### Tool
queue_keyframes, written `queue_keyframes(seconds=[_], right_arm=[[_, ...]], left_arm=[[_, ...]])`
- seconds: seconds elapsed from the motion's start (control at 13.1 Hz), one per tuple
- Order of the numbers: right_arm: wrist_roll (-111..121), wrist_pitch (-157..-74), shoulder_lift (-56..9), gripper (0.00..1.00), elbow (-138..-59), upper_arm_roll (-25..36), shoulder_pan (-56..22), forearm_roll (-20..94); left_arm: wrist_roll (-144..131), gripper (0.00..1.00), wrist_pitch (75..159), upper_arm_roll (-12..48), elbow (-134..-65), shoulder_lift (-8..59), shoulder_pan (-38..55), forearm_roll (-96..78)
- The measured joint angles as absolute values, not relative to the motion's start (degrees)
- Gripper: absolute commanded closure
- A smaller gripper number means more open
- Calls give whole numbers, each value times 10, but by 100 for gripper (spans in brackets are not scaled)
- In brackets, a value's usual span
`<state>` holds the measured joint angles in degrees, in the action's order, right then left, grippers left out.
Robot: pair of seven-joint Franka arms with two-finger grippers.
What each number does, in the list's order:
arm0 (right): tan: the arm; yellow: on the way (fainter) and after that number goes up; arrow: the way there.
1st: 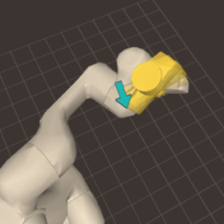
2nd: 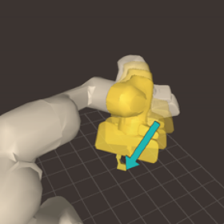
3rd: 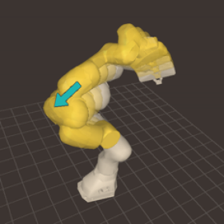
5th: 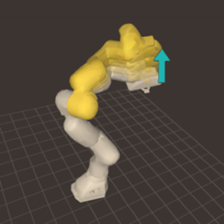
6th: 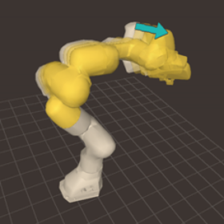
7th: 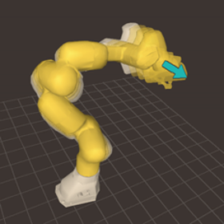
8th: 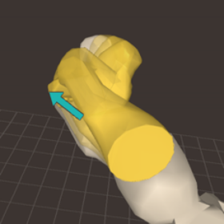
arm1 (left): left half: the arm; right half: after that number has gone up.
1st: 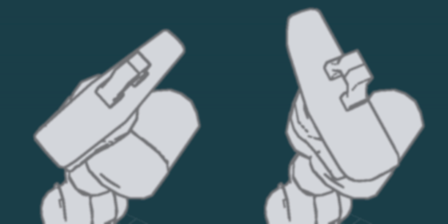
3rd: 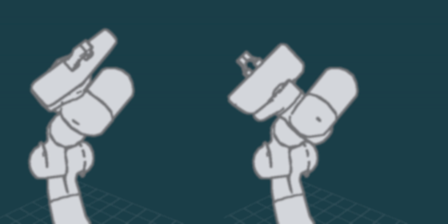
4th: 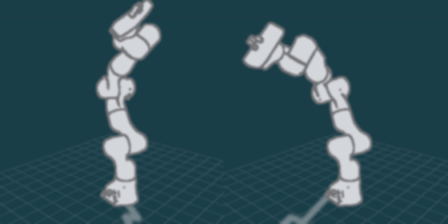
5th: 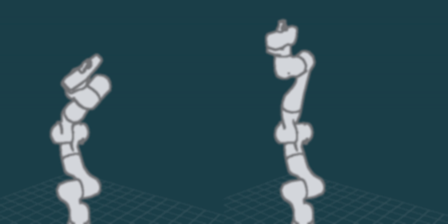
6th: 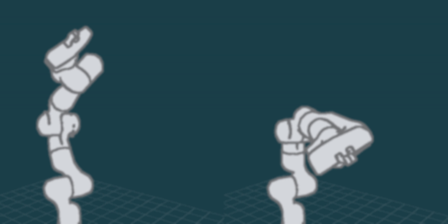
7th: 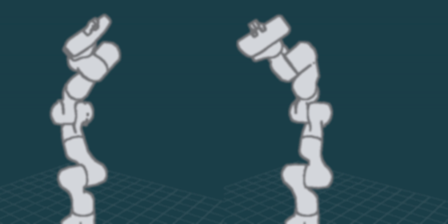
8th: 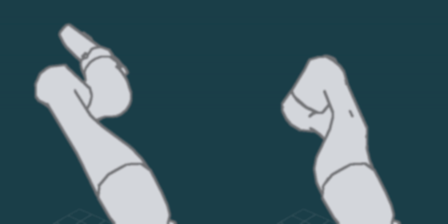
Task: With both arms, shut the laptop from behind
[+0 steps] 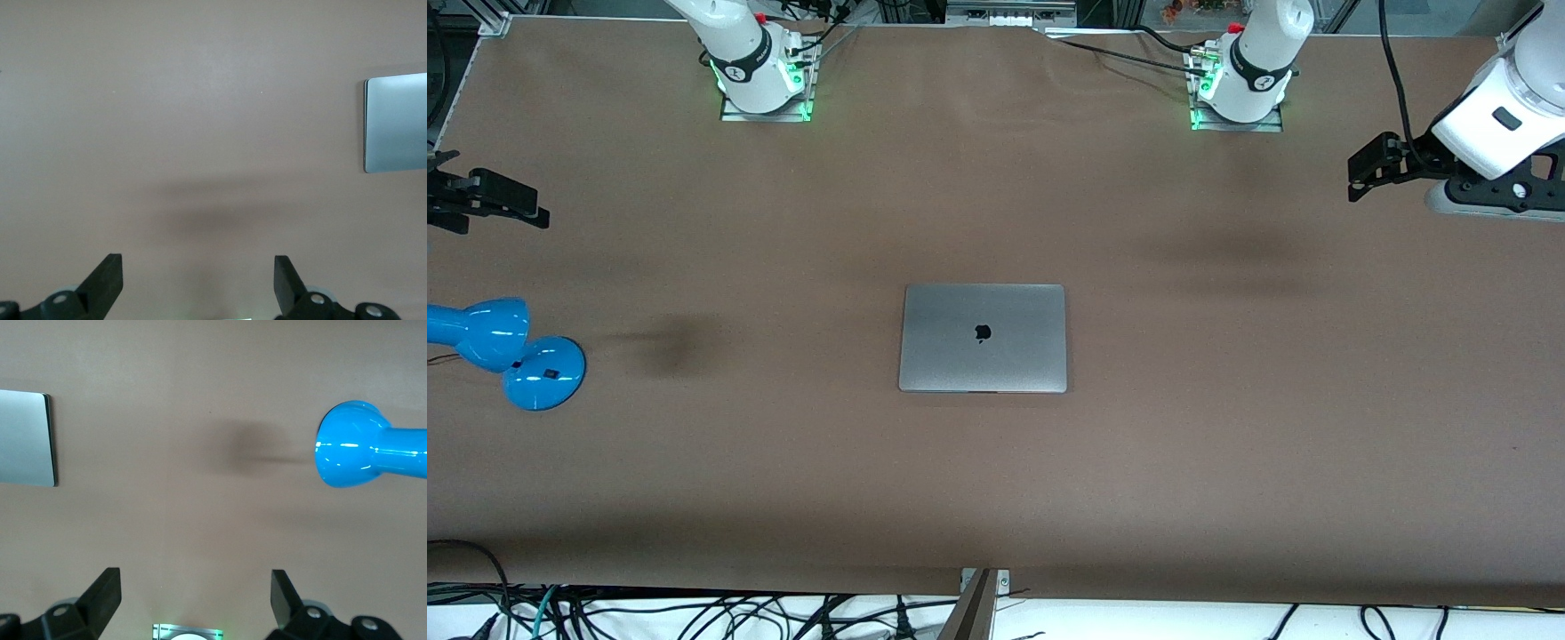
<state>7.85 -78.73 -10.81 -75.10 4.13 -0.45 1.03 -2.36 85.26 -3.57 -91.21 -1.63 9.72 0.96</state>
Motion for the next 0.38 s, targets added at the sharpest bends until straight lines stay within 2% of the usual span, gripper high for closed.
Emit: queue_keyframes(seconds=[0.38], right_arm=[[79,-787,-108,1,-751,45,-5,10]], left_arm=[[-28,0,852,-42,-911,-15,98,10]])
